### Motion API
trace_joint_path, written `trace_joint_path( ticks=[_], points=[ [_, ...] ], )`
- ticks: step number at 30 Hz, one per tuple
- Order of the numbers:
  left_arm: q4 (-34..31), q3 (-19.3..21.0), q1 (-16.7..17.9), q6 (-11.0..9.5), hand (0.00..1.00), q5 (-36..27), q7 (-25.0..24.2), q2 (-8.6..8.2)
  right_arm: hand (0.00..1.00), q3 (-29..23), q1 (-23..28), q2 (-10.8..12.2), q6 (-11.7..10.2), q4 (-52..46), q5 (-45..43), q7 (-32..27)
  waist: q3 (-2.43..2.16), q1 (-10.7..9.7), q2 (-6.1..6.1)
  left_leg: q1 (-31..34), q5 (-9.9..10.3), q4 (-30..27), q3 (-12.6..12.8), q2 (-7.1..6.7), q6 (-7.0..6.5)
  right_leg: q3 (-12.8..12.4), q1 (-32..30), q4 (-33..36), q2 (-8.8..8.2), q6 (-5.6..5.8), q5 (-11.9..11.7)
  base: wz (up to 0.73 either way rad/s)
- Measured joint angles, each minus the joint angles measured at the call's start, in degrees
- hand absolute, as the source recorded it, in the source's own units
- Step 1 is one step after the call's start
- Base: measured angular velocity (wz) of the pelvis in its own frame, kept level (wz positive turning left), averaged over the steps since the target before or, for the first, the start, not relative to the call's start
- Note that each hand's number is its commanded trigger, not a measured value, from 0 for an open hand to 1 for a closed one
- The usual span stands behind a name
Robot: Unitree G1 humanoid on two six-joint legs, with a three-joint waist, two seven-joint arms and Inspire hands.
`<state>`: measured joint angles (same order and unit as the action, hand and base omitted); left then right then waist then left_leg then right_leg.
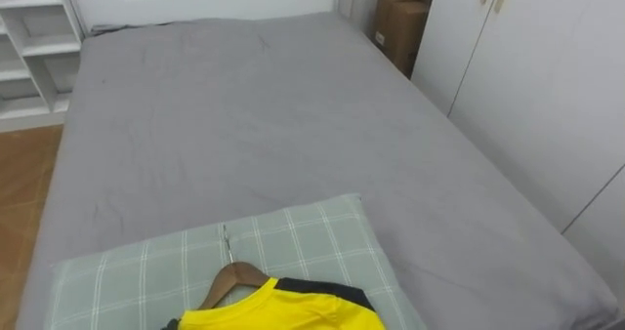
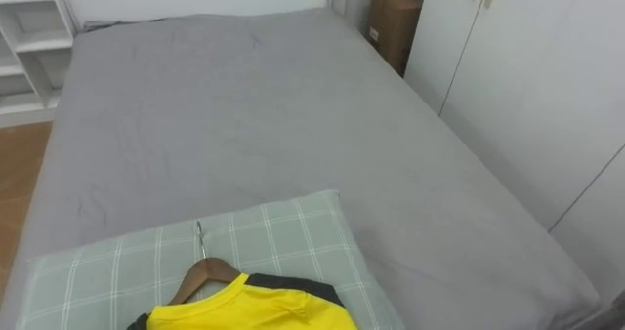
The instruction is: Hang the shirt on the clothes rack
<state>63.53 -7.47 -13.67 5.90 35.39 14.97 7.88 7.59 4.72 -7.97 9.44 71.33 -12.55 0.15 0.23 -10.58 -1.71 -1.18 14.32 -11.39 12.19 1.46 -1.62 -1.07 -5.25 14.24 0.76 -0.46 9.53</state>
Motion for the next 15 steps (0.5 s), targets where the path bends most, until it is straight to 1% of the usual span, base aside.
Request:
trace_joint_path(
  ticks=[2,4,5,9,15],
  points=[
    [0.28,0.18,-0.8,0.01,0.0,-0.37,-0.55,0.01,0.0,0.0,-0.45,0.0,-0.05,0.01,0.0,-0.02,-0.1,-0.04,0.47,0.88,-0.06,-0.3,0.01,-0.03,-0.11,0.01,-0.92,-0.06,-0.05,0.06,-0.33,0.0],
    [0.76,0.4,-2.13,0.0,0.0,-1.42,-0.66,-0.04,0.0,0.01,-1.07,-0.01,-0.11,0.0,0.0,-0.02,0.1,-0.07,0.84,2.15,-0.43,-0.43,0.05,-0.06,-0.5,-0.01,-2.55,0.68,-0.35,0.1,-0.46,0.0],
    [0.78,0.4,-2.3,0.0,0.0,-1.58,-0.68,-0.04,0.0,0.0,-1.22,-0.01,-0.15,-0.01,0.03,-0.03,0.12,-0.1,0.91,2.45,-0.49,-0.44,0.06,-0.1,-0.54,-0.01,-2.86,0.78,-0.43,0.12,-0.48,0.0],
    [0.77,0.45,-2.89,0.0,0.0,-2.15,-0.96,0.2,0.0,0.01,-1.51,-0.04,-0.89,-0.03,1.45,-0.01,0.29,-0.1,0.65,2.9,-0.75,-0.43,0.23,-0.32,-0.62,-0.17,-3.71,1.45,-0.59,0.16,-0.48,0.0],
    [0.85,0.45,-4.39,-0.06,0.0,-2.27,-2.08,0.77,0.0,0.06,-2.11,-0.09,-2.43,0.43,1.5,0.01,0.35,-0.26,0.56,4.25,-1.06,-0.49,0.22,-0.53,-0.93,-0.26,-4.79,1.39,-0.83,0.44,-0.7,0.0]
  ],
)
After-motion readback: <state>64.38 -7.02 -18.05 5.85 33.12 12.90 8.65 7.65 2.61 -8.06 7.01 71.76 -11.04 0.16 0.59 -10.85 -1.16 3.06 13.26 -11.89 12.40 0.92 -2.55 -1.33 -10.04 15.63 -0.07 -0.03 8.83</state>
